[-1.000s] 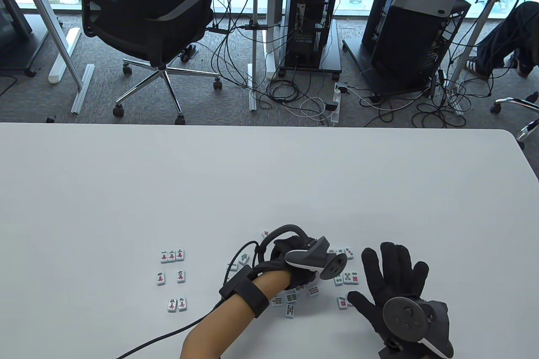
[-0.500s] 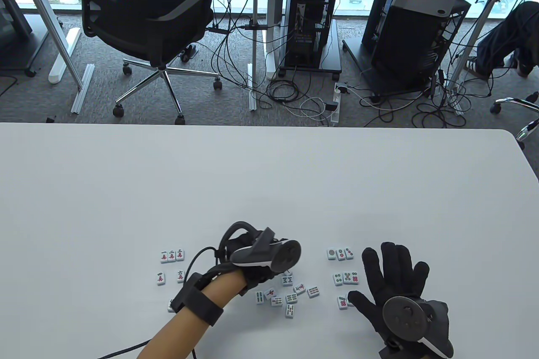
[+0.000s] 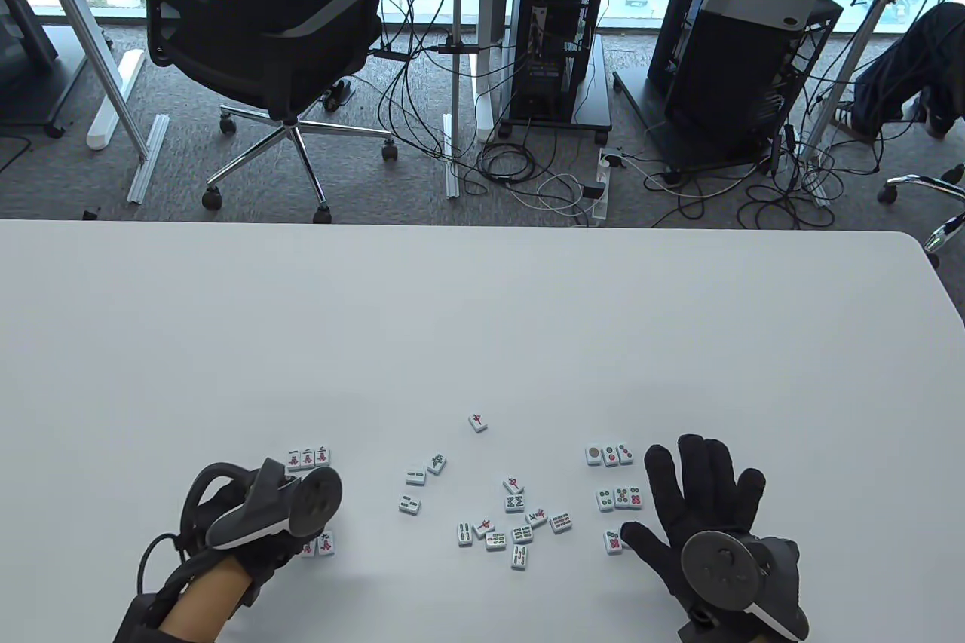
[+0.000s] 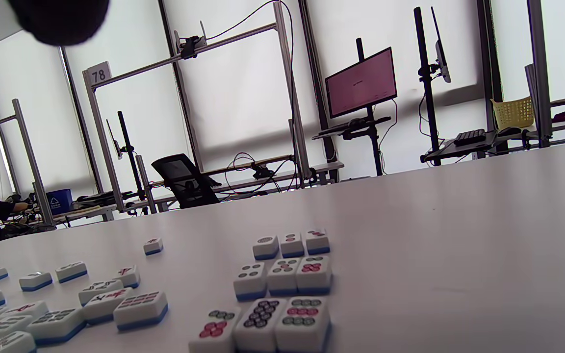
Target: Mahjong suit sorting
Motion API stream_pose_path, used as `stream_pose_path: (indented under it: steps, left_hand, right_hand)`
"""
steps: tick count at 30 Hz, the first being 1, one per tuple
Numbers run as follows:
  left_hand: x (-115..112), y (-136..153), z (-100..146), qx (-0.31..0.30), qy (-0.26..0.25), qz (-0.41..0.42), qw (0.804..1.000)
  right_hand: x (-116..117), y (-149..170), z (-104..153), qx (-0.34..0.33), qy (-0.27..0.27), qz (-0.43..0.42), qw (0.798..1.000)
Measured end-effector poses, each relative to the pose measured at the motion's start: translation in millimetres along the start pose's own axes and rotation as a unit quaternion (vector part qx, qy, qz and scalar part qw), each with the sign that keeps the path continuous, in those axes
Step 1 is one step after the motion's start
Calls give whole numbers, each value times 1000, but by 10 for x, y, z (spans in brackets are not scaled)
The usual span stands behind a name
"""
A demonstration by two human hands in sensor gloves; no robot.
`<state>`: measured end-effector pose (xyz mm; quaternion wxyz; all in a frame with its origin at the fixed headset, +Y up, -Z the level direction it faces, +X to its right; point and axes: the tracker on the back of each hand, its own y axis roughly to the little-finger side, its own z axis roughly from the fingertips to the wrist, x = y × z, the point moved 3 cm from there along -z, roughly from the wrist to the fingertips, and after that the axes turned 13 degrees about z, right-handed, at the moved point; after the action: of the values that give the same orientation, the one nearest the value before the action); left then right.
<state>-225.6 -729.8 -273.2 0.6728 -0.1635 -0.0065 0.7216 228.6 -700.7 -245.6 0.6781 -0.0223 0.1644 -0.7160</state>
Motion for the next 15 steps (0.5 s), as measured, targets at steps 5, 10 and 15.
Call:
stream_pose_path:
  steps: [5, 10, 15]
  left_hand:
    - [-137, 132, 139, 19, 5, 8, 1000]
    - [-187, 152, 118, 26, 5, 20, 999]
    - [-286, 92, 95, 22, 19, -5, 1000]
  right_hand:
    - [9, -9, -3, -1, -4, 3, 1000]
    - [14, -23, -2, -2, -7, 4, 1000]
    - [20, -31, -6, -5, -9, 2, 1000]
